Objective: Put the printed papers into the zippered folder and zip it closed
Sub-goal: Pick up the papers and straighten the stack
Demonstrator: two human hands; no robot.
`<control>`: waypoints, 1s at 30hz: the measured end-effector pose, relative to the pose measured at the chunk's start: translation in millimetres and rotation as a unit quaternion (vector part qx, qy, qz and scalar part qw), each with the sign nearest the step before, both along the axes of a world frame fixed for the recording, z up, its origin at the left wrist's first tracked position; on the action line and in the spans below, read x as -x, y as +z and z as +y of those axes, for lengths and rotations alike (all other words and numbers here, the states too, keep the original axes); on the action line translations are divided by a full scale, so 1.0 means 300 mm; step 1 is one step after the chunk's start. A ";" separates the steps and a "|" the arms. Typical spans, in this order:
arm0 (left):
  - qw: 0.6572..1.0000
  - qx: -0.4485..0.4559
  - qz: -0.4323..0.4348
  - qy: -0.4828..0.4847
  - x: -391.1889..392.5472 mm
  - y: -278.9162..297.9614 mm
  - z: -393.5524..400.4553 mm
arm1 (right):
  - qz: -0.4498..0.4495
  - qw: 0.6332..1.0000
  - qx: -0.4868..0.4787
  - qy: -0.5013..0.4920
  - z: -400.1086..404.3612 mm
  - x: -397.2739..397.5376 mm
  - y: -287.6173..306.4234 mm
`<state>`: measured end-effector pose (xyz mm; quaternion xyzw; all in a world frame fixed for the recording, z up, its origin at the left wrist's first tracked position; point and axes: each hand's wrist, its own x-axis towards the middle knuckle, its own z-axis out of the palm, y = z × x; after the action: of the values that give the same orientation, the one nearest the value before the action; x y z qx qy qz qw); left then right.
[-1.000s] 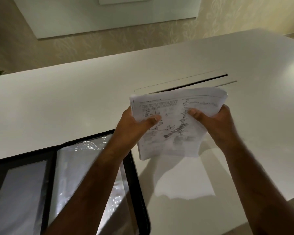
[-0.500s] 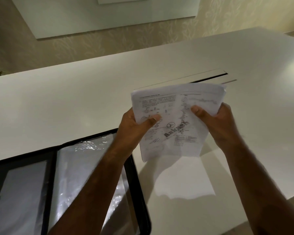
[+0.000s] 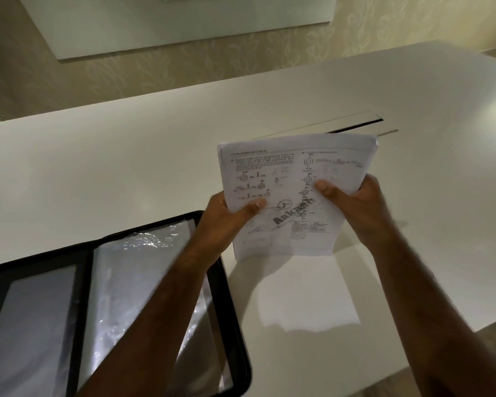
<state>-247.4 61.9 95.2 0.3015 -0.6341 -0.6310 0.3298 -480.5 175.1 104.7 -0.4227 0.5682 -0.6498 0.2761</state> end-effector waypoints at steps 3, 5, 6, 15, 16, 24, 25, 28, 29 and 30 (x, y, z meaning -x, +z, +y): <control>0.999 -0.036 -0.021 -0.007 0.004 -0.091 0.020 | 0.009 0.998 -0.065 0.013 0.011 -0.003 -0.101; 0.999 -0.046 -0.005 0.009 0.010 -0.119 0.034 | 0.022 0.996 -0.091 0.002 0.016 -0.016 -0.138; 0.999 -0.043 0.003 0.022 0.013 -0.122 0.037 | 0.028 0.995 -0.094 -0.007 0.019 -0.023 -0.142; 0.998 -0.007 0.033 0.048 0.024 -0.120 0.058 | 0.009 0.998 -0.025 -0.051 0.048 -0.066 -0.125; 0.999 -0.014 0.018 0.040 0.023 -0.135 0.061 | 0.006 0.998 -0.045 -0.047 0.050 -0.069 -0.145; 0.999 -0.013 -0.018 0.041 -0.003 -0.141 0.058 | 0.010 0.995 -0.089 -0.045 0.047 -0.078 -0.184; 0.999 -0.010 -0.019 0.042 -0.010 -0.134 0.056 | 0.018 0.995 -0.090 -0.045 0.044 -0.078 -0.177; 0.999 -0.010 -0.010 0.038 -0.043 -0.111 0.055 | 0.047 0.994 -0.095 -0.033 0.036 -0.081 -0.156; 0.999 -0.020 -0.006 0.036 -0.058 -0.106 0.055 | 0.055 0.993 -0.098 -0.025 0.031 -0.083 -0.155; 0.999 -0.029 -0.006 0.035 -0.075 -0.102 0.054 | 0.061 0.993 -0.103 -0.019 0.024 -0.088 -0.156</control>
<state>-224.9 78.1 64.5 0.3363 -0.6064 -0.6358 0.3389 -454.0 182.2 57.7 -0.4199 0.6556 -0.5659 0.2712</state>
